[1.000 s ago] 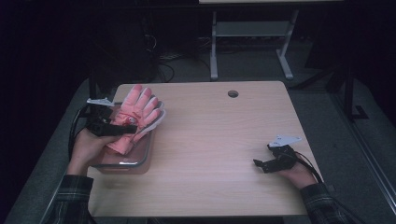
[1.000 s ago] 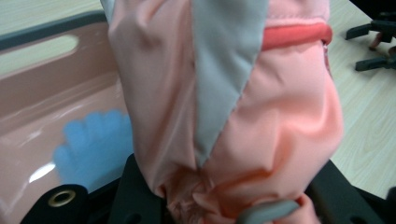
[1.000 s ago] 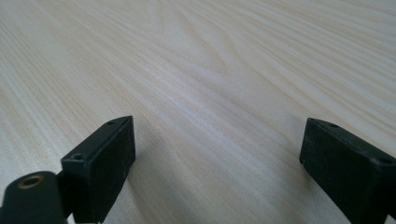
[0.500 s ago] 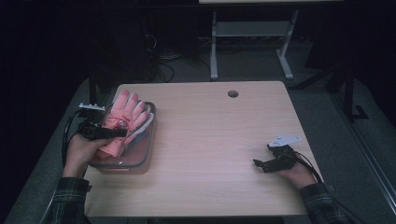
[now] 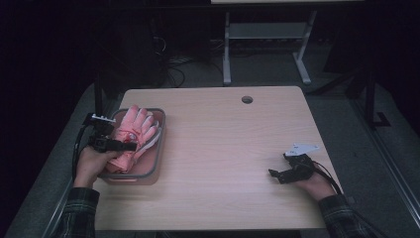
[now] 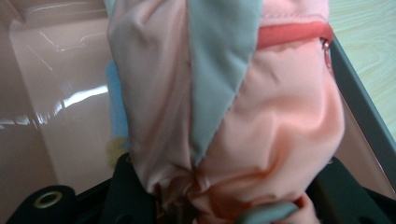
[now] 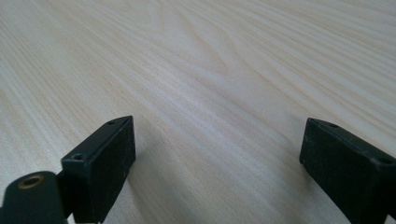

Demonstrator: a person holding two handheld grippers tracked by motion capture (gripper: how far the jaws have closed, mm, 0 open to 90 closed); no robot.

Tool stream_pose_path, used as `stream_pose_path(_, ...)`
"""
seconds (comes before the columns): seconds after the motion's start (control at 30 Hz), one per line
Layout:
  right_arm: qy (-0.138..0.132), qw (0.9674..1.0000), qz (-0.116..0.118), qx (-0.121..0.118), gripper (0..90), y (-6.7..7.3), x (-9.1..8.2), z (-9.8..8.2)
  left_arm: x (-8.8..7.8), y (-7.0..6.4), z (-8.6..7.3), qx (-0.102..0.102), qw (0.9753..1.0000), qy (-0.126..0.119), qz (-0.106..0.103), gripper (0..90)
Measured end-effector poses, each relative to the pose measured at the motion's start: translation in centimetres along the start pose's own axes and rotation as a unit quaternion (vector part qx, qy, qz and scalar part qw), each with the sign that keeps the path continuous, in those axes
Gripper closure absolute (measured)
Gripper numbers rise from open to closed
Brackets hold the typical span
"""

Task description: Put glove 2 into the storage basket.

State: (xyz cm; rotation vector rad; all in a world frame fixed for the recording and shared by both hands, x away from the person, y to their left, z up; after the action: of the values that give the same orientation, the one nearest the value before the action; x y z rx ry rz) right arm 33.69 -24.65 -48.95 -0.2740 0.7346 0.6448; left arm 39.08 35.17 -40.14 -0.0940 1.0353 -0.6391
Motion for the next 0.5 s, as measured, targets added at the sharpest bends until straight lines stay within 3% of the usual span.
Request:
stream_pose_path(0.33,0.0,1.0,0.001,0.0,10.0,0.03,0.0,0.0,0.31,-0.14,0.35,0.0,0.9997,0.007,0.024,33.7)
stream_pose_path(0.5,0.0,1.0,0.001,0.0,10.0,0.04,0.0,0.0,-0.08,-0.5,0.77,0.016,0.9988,0.008,0.045,22.8)
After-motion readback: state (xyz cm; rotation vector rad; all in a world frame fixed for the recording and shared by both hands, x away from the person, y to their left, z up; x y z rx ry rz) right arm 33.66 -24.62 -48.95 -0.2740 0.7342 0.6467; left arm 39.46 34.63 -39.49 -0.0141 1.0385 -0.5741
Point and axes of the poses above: each handheld gripper's, and its own axes: x roughly forward along the jaws, z roughly out of its top, y roughly to its left, the point moved 1 cm from there along x, roughly forward along the jaws, and after that the axes turned 4 degrees about -z, right-handed, at the moved point
